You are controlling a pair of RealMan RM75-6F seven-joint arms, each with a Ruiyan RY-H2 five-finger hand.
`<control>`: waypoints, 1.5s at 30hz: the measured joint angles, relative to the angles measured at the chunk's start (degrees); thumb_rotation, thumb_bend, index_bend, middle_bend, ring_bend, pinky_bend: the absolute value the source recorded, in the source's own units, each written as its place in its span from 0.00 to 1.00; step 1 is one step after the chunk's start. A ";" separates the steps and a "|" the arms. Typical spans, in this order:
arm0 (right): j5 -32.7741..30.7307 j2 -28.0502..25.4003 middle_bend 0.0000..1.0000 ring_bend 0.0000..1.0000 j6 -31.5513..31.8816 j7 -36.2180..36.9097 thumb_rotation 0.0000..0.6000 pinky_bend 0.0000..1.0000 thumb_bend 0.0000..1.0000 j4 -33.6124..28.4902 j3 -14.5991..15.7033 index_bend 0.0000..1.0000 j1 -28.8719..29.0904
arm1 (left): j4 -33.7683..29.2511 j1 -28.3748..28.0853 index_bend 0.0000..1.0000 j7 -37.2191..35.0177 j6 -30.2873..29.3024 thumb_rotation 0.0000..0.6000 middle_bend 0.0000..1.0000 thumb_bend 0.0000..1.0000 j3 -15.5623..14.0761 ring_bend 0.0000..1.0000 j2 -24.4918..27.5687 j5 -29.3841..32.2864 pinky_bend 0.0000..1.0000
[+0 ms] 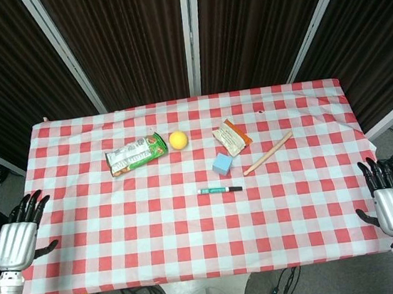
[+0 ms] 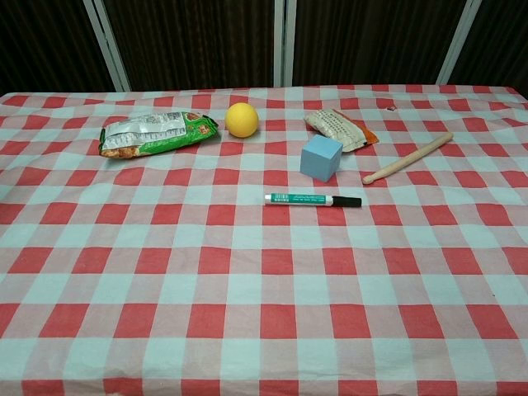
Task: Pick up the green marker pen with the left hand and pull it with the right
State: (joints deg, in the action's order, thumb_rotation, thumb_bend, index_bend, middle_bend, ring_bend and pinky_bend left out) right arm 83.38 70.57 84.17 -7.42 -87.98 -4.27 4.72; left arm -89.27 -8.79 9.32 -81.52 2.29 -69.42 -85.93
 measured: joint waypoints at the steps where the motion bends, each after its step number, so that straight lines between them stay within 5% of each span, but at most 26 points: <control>1: 0.04 0.17 0.00 0.00 -0.06 0.04 1.00 0.00 0.03 0.16 0.01 0.00 0.04 | -0.09 -0.10 0.08 0.17 0.12 1.00 0.02 0.00 -0.01 0.03 0.12 -0.07 0.18; 16: 0.42 -0.47 0.00 0.00 -0.32 -0.39 1.00 0.00 0.03 -1.65 -0.47 0.00 0.74 | -2.93 -1.13 0.08 0.48 2.09 1.00 0.07 0.00 1.43 0.03 1.67 3.33 0.18; 24: 1.33 -3.34 0.00 0.00 -0.56 -2.00 1.00 0.00 0.03 -4.83 -1.51 0.00 2.05 | -3.70 -2.49 0.11 1.99 0.60 1.00 0.16 0.00 3.68 0.08 0.11 3.77 0.28; 31: 1.49 -3.40 0.00 0.00 -1.79 -3.51 1.00 0.01 0.03 -6.29 -1.90 0.00 3.42 | -5.85 -7.74 0.16 5.90 7.86 1.00 0.17 0.00 5.71 0.11 -1.21 6.55 0.32; 45: -0.51 -2.50 0.00 0.00 -3.57 -5.01 1.00 0.01 0.03 -5.99 -1.79 0.00 4.37 | -0.36 -25.70 0.30 13.92 21.06 1.00 0.33 0.00 13.00 0.33 -17.68 15.09 0.50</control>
State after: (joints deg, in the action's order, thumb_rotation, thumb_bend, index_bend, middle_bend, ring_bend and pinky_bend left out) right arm 82.87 68.07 80.60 -12.44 -93.97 -6.06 9.08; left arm -89.64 -34.49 23.24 -60.46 15.29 -87.10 -70.85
